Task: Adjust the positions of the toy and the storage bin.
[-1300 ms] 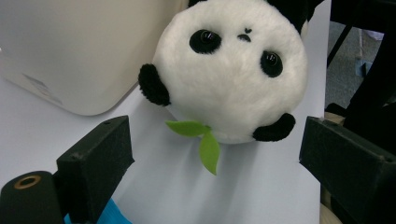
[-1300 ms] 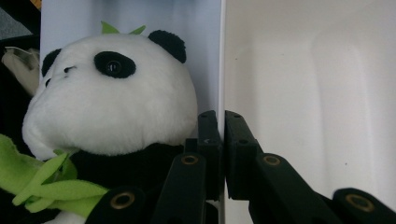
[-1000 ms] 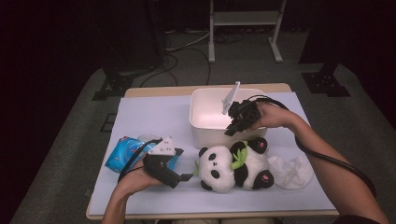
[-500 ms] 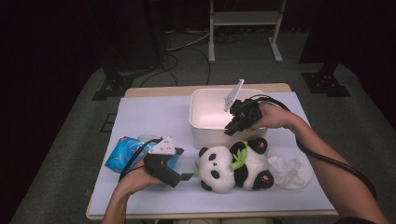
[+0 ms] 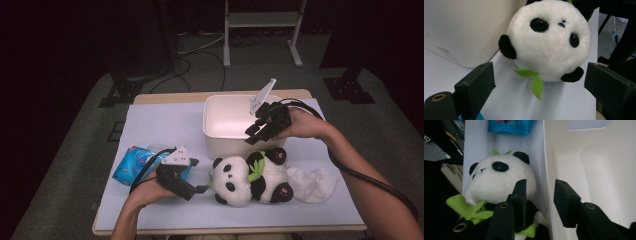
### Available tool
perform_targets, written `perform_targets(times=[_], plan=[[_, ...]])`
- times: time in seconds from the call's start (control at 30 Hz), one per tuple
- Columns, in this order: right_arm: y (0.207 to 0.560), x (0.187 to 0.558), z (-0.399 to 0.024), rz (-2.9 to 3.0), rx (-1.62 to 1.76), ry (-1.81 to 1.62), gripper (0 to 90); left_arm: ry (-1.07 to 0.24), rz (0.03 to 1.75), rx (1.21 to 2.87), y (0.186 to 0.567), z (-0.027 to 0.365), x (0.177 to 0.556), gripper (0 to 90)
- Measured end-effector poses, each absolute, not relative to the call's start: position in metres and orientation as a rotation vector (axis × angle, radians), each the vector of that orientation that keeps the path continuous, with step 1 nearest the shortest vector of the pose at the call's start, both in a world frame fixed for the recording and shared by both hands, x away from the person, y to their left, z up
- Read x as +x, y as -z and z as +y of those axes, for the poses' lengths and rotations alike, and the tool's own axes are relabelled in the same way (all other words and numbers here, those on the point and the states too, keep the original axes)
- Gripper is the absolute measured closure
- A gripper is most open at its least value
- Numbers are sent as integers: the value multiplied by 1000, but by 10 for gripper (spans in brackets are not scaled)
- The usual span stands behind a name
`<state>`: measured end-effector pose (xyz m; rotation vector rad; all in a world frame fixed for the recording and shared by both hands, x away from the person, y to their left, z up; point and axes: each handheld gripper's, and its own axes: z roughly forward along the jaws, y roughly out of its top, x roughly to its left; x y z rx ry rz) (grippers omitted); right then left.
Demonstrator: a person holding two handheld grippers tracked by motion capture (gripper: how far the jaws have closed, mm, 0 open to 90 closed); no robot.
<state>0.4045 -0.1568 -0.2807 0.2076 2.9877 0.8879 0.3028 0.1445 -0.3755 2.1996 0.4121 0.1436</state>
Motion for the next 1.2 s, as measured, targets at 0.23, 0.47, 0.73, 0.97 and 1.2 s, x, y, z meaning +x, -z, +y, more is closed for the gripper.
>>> perform_targets(times=[0.23,0.47,0.73,0.97,1.2], plan=[[275,384,-159,3004,155,-876,577,-133,437,2193,379,147,303,89],[276,362,-168,3027,114,-878,549,-132,442,2197,380,147,300,89],[285,344,-168,3057,68,-846,524,-123,435,2196,379,145,300,89],[300,338,-167,3074,71,-798,504,-123,431,2197,379,145,300,89],[310,335,-163,3080,51,-773,480,-123,441,2194,380,146,300,89]])
